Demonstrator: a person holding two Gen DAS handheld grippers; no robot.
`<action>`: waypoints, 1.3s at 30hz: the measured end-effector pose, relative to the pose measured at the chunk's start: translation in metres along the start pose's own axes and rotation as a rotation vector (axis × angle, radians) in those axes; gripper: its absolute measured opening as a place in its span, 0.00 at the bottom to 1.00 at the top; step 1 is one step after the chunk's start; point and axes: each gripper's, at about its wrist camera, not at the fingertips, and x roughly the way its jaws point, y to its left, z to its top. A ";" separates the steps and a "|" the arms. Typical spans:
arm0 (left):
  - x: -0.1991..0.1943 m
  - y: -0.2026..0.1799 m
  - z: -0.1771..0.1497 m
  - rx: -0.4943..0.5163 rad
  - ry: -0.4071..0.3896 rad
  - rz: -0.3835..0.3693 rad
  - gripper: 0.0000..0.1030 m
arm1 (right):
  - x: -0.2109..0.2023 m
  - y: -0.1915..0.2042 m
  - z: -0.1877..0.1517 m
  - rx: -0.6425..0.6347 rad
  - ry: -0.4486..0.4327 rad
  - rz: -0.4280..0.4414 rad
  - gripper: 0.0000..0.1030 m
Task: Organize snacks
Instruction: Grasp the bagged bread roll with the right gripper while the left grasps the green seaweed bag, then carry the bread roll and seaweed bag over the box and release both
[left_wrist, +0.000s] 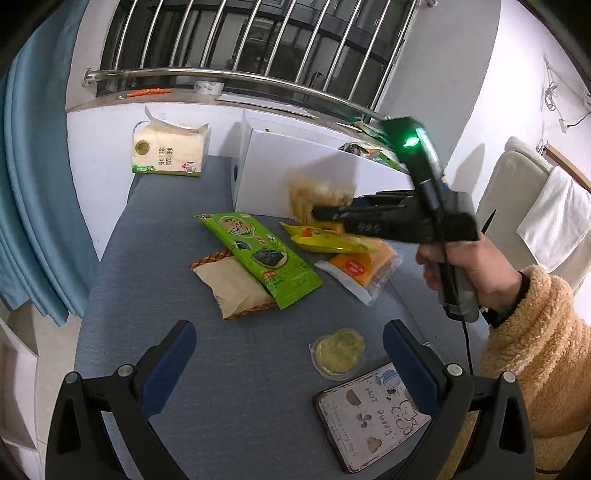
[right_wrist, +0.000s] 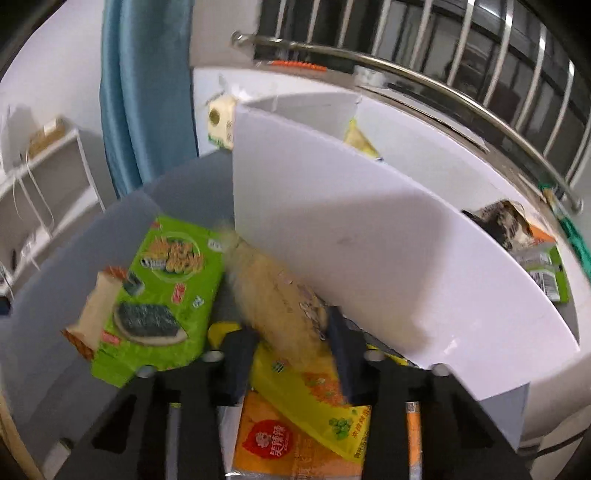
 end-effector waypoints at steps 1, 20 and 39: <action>0.002 0.001 0.001 -0.004 0.003 0.001 1.00 | -0.005 -0.003 0.000 0.014 -0.011 0.007 0.24; 0.118 0.046 0.090 -0.134 0.167 0.102 0.99 | -0.163 -0.019 -0.074 0.206 -0.269 0.086 0.16; 0.083 0.007 0.104 0.065 0.055 0.037 0.14 | -0.165 -0.026 -0.102 0.299 -0.260 0.122 0.17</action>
